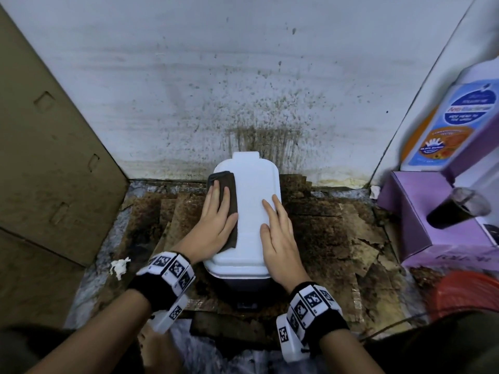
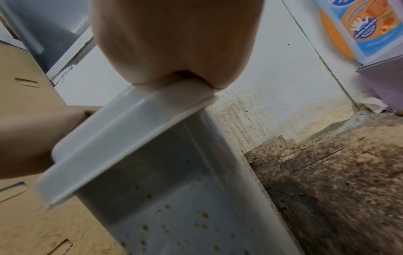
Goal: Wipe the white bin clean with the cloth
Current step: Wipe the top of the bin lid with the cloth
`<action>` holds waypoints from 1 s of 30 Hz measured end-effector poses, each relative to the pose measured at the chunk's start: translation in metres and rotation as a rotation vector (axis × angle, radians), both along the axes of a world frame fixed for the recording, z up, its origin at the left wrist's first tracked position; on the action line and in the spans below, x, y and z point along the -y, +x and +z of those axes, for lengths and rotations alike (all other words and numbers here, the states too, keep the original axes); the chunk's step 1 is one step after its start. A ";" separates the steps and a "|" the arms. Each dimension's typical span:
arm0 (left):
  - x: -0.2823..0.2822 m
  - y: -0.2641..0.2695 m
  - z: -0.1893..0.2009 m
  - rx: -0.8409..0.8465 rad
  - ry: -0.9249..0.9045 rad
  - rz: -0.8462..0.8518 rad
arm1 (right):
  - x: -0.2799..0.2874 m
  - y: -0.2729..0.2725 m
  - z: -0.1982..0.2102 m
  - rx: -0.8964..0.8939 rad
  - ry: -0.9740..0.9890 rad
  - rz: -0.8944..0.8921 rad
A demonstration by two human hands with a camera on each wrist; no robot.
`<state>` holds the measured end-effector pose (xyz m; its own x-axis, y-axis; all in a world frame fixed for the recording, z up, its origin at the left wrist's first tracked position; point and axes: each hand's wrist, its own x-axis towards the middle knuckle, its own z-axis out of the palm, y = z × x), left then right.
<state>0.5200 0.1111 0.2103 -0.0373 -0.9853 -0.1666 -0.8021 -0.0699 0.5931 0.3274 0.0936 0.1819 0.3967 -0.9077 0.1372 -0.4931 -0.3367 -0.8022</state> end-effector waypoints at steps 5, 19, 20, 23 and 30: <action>-0.042 -0.011 -0.011 0.073 -0.125 -0.011 | -0.001 0.002 -0.001 -0.013 -0.022 -0.011; -0.043 -0.014 -0.021 0.152 -0.241 -0.025 | 0.001 0.002 -0.003 -0.025 -0.026 -0.029; -0.038 -0.011 -0.019 0.132 -0.221 -0.025 | 0.002 0.002 -0.003 -0.024 -0.027 -0.031; -0.016 -0.003 -0.012 0.068 -0.132 -0.030 | 0.002 0.002 -0.003 -0.016 -0.016 -0.028; 0.051 0.026 -0.005 0.064 -0.027 -0.088 | 0.002 0.003 -0.002 -0.008 -0.006 -0.015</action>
<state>0.5459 0.0605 0.2052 -0.1140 -0.9829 -0.1447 -0.8409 0.0179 0.5409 0.3300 0.0919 0.1798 0.3838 -0.9129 0.1393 -0.5043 -0.3336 -0.7965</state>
